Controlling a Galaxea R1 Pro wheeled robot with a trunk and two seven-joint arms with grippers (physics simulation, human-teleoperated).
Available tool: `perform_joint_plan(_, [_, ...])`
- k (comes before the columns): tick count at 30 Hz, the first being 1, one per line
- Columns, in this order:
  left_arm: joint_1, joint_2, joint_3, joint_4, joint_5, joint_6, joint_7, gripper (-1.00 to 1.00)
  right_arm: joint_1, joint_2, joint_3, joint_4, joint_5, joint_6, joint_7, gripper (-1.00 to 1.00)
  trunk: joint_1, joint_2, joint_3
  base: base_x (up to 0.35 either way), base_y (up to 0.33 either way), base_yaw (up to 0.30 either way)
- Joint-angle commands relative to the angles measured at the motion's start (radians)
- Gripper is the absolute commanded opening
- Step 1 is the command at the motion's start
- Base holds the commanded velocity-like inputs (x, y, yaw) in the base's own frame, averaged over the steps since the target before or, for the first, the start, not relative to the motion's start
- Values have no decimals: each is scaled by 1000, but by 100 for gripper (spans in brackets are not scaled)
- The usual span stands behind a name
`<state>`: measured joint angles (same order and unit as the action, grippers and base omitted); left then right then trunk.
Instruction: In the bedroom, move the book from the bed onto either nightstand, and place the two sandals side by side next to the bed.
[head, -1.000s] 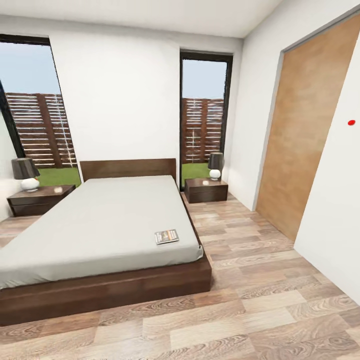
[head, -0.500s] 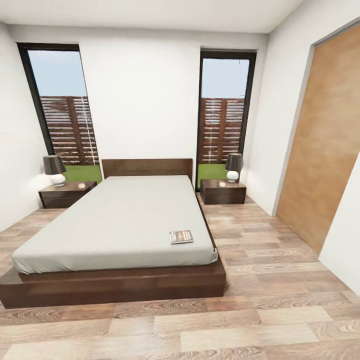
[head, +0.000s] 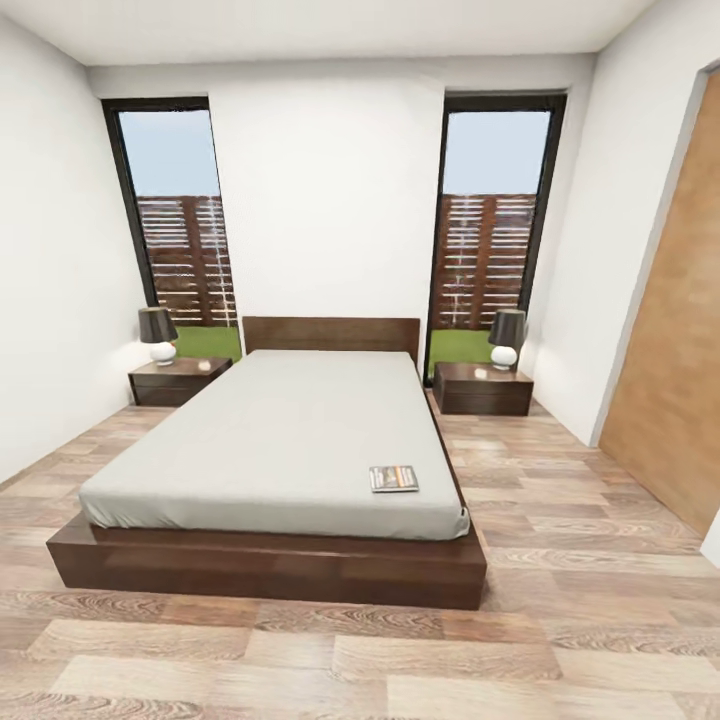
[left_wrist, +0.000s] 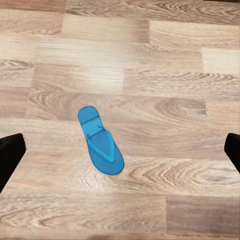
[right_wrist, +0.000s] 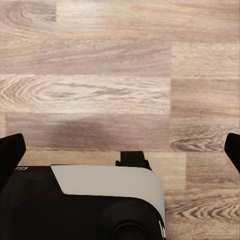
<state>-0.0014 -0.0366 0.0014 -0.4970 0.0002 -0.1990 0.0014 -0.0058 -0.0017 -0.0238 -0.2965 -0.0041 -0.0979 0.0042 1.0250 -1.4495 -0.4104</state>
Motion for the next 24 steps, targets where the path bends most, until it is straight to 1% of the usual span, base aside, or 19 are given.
perform_joint_plan(1, [0, 0, 0, -1, 0, -2, 0, 100, 0, 0, -2, 0, 0, -3, 0, 100, 0, 0, -1, 7, 0, 125])
perform_joint_plan(8, [0, 0, 0, -1, 0, -1, 0, 100, 0, 0, -1, 0, 0, -3, 0, 100, 0, 0, -1, 25, -21, 19])
perform_joint_plan(24, [0, 0, 0, -1, 0, -1, 0, 100, 0, 0, -1, 0, 0, -3, 0, 100, 0, 0, -1, 206, -185, 0])
